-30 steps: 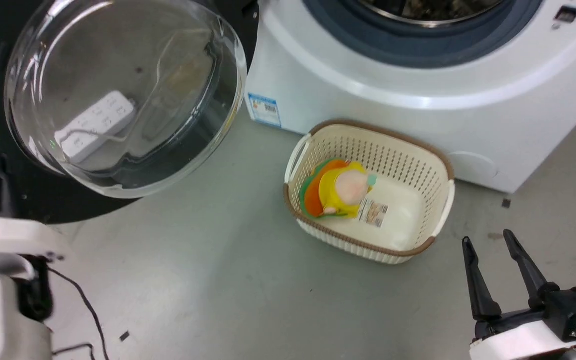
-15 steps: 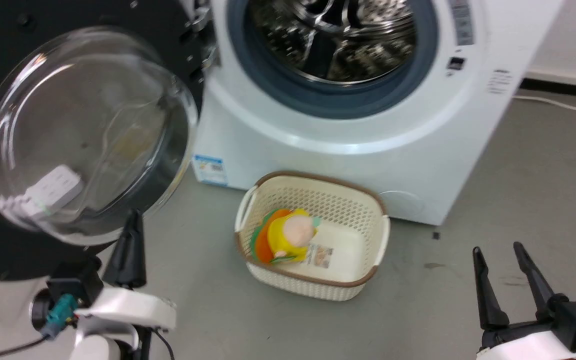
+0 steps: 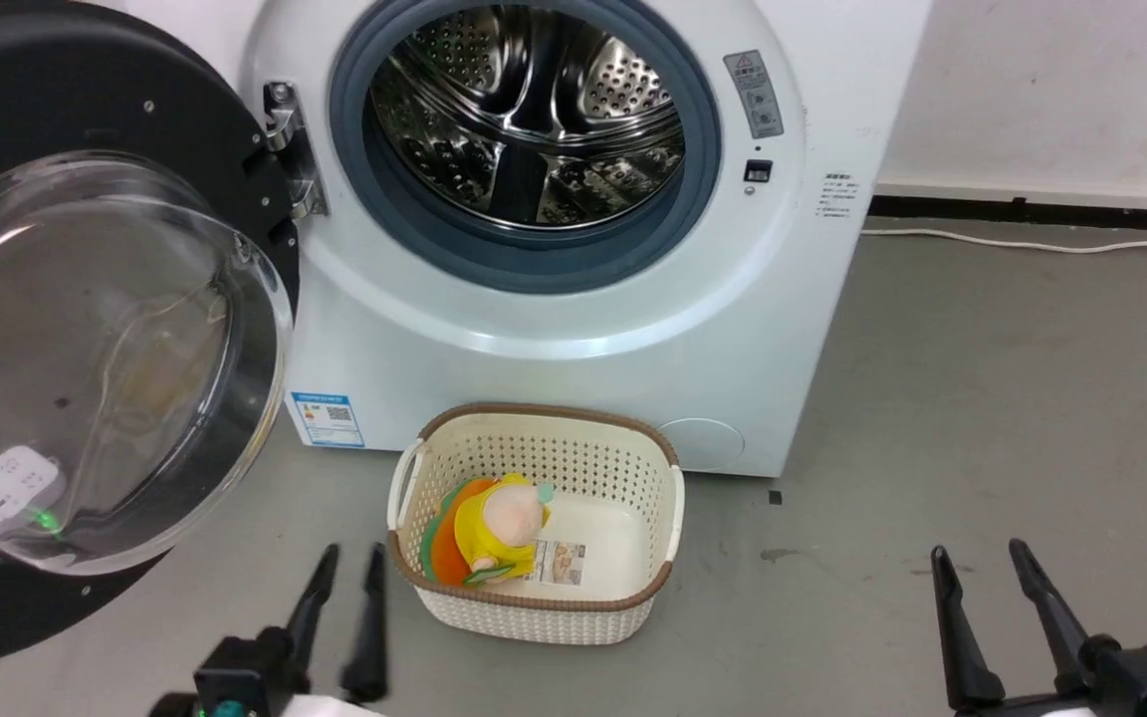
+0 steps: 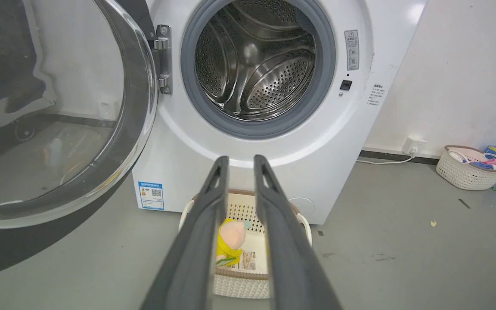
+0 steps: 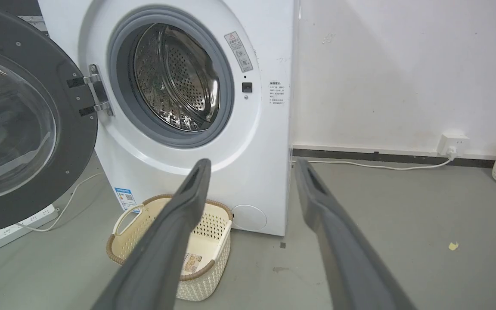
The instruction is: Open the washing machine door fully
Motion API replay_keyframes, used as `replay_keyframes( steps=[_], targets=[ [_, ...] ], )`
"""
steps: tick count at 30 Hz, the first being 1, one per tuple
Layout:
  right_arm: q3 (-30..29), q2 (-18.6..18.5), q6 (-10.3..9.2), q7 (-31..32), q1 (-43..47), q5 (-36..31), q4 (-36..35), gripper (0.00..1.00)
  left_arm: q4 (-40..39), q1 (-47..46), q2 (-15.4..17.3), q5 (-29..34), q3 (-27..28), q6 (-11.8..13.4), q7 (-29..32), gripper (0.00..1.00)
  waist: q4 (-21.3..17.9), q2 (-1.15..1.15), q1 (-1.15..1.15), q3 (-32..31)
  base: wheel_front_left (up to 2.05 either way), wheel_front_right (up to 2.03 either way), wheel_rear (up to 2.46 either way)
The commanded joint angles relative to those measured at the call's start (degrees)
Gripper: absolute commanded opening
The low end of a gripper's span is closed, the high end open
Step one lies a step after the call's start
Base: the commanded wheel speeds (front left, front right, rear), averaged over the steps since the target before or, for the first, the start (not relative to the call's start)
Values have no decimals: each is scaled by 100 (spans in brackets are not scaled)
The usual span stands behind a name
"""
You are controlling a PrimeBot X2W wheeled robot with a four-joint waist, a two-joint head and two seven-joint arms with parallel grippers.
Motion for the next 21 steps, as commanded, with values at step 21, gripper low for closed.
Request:
replay_keyframes(
  steps=[21],
  targets=[
    [48, 29, 5, -26, 136, 130, 47, 100, -94, 216, -58, 295, -427, 158, -25, 100, -150, 0, 0, -30, 0, 0, 0]
  ],
)
